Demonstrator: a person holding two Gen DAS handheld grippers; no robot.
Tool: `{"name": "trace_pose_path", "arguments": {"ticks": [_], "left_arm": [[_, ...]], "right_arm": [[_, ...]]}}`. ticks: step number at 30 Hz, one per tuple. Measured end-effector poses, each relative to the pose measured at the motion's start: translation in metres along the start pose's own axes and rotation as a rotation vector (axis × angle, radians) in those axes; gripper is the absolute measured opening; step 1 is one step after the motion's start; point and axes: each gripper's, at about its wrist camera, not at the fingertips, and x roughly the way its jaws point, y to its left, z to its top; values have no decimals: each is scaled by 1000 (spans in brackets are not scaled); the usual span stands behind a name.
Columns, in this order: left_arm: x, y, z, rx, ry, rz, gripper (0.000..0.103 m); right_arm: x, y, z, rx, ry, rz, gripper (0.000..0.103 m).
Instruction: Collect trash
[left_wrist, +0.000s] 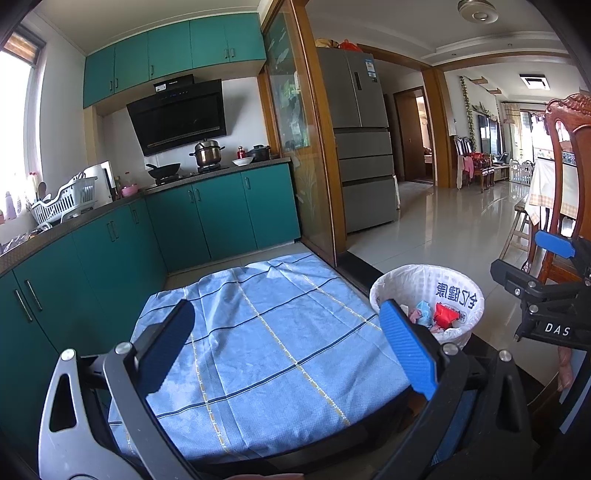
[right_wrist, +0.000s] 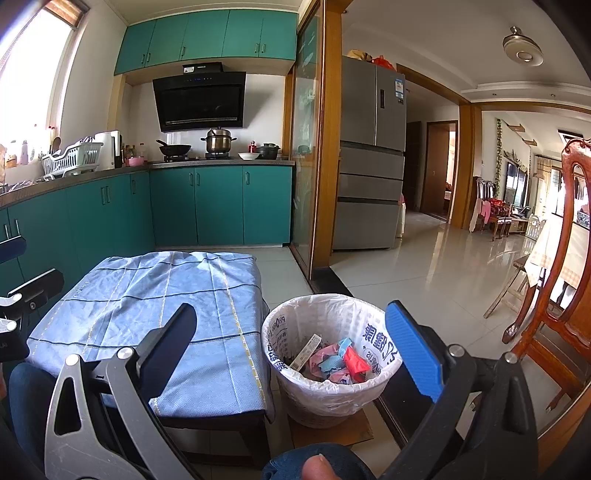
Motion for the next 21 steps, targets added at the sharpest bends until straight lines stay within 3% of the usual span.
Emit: {"name": "trace_pose_path", "arguments": {"ticks": [21], "left_arm": [[10, -1, -2, 2, 28, 2, 100]], "right_arm": [[6, 3, 0, -11, 21, 2, 100]]}}
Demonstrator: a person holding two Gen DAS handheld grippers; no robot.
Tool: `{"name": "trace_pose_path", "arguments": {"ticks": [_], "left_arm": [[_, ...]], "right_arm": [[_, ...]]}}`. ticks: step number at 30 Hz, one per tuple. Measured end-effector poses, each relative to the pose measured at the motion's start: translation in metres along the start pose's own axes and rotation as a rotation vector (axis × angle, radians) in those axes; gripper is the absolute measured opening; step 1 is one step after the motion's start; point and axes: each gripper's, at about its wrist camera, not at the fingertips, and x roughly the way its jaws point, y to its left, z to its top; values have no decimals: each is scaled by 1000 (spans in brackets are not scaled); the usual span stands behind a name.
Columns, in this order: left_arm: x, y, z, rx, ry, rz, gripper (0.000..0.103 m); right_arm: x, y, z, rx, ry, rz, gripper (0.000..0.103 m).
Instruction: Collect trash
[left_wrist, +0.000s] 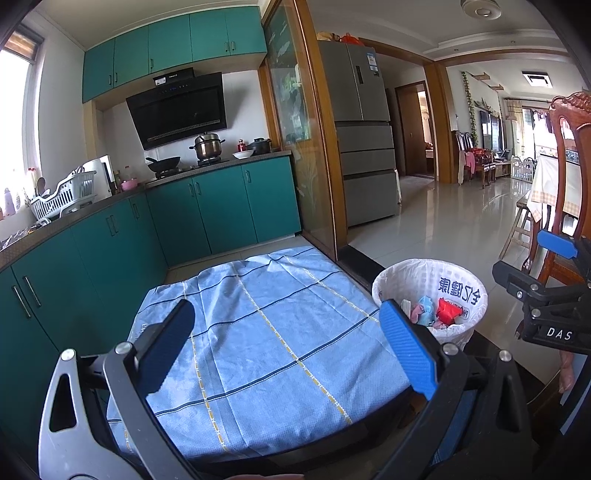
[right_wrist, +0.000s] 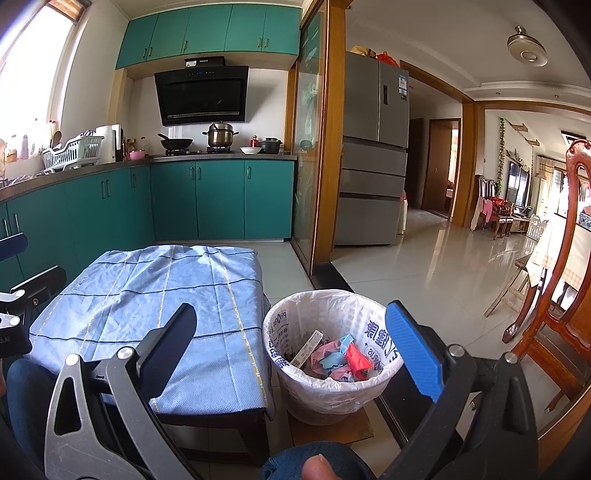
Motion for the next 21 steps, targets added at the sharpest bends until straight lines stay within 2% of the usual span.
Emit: {"name": "trace_pose_path", "arguments": {"ticks": [12, 15, 21], "left_arm": [[3, -4, -3, 14, 4, -14, 100], [8, -5, -5, 11, 25, -25, 100], [27, 2, -12, 24, 61, 24, 100]], "right_arm": [[3, -1, -1, 3, 13, -2, 100], [6, -1, -3, 2, 27, -2, 100], [9, 0, -4, -1, 39, 12, 100]]}}
